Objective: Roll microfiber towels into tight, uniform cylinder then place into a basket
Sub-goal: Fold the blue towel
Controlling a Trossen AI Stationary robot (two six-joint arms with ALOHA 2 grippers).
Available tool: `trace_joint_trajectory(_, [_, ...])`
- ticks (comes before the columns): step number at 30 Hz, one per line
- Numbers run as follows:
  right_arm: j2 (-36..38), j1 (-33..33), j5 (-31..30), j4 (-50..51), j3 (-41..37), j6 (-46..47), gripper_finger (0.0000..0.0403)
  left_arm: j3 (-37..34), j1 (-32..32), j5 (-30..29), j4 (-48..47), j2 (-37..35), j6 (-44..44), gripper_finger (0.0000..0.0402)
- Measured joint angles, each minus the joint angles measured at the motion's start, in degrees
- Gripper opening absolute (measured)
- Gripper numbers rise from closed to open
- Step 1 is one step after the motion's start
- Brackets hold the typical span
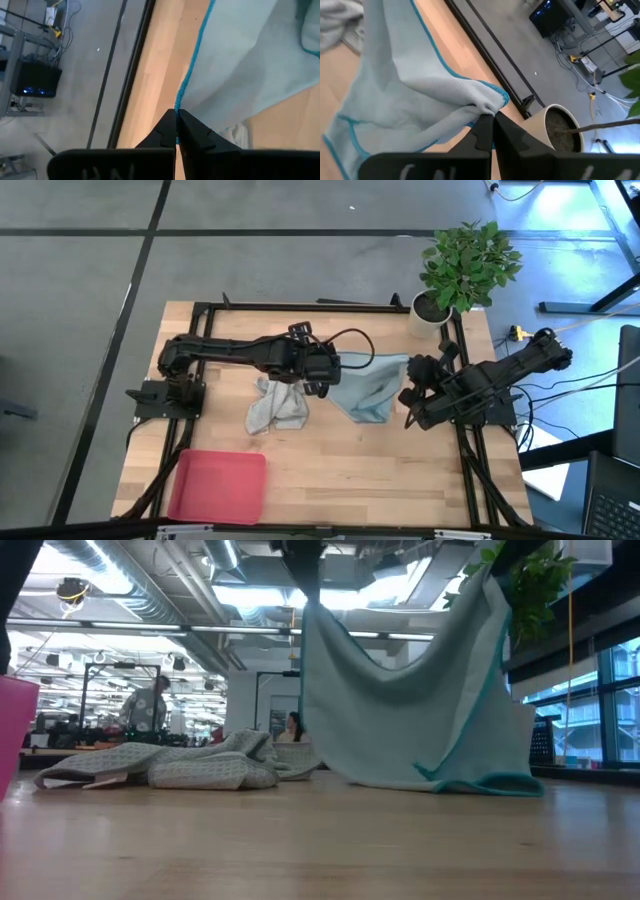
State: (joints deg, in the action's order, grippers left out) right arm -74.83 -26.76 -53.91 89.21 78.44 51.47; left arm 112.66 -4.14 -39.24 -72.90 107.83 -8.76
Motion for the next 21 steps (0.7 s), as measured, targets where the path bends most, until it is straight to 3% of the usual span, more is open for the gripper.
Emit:
trace_joint_trajectory(9, [0.01,0.06,-0.06,-0.14,7.17,-5.99,0.001,0.0,0.02,-0.74,-0.13,-4.78,0.09,0.0])
trace_joint_trajectory(21, [0.0,6.05,-0.46,-0.45,8.04,-14.19,0.001,0.02,1.42,-6.26,0.26,-11.32,-0.09,0.0])
